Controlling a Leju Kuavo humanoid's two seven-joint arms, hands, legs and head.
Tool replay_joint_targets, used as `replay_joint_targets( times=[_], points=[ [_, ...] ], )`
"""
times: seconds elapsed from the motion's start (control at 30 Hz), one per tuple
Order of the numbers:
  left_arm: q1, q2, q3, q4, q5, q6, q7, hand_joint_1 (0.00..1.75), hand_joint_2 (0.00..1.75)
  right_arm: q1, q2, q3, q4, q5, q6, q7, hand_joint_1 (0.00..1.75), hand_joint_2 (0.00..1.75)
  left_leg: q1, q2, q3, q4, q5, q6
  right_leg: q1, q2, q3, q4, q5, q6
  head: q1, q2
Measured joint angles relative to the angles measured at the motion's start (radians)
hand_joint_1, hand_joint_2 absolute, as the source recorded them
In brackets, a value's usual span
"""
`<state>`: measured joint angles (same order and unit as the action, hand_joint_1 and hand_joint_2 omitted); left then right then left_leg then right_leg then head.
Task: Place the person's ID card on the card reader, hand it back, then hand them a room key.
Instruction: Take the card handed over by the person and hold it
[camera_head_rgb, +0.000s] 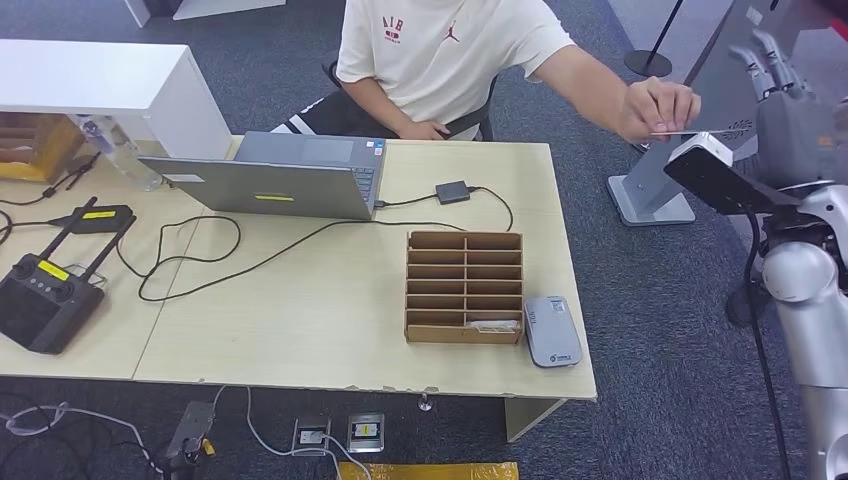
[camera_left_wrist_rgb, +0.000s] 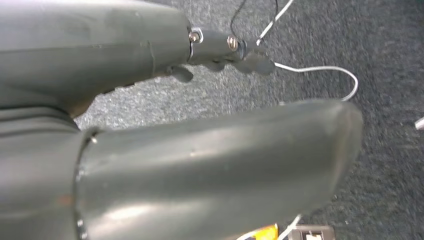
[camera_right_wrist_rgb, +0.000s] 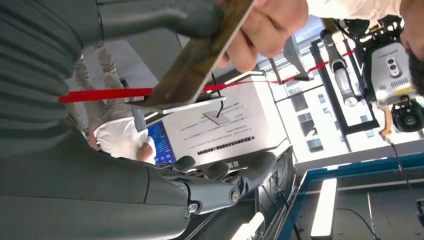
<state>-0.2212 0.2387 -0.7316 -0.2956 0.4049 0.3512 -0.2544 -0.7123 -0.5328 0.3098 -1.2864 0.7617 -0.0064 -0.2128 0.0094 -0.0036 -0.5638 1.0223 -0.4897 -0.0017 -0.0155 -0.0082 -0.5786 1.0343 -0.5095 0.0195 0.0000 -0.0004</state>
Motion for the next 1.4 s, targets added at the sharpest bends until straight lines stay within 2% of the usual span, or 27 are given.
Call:
replay_joint_targets(
  times=[0.93,1.4],
  points=[
    [-0.008,-0.001,0.000,0.000,-0.015,-0.010,-0.008,0.00,0.00,0.024,-0.019,0.049,0.008,-0.048,0.108,0.026,1.75,1.75,0.000,0.000,0.000,0.000,0.000,0.000,0.000,0.000,-0.001,0.000,0.000,0.000,0.000,0.000],
    [-0.007,0.004,0.000,0.000,-0.003,-0.009,-0.008,0.00,0.00,0.203,-0.050,0.094,0.012,-0.065,0.171,0.061,1.75,1.75,0.000,0.000,-0.001,0.000,0.000,0.000,0.000,0.000,-0.001,0.000,0.000,0.000,0.000,0.000]
  ],
)
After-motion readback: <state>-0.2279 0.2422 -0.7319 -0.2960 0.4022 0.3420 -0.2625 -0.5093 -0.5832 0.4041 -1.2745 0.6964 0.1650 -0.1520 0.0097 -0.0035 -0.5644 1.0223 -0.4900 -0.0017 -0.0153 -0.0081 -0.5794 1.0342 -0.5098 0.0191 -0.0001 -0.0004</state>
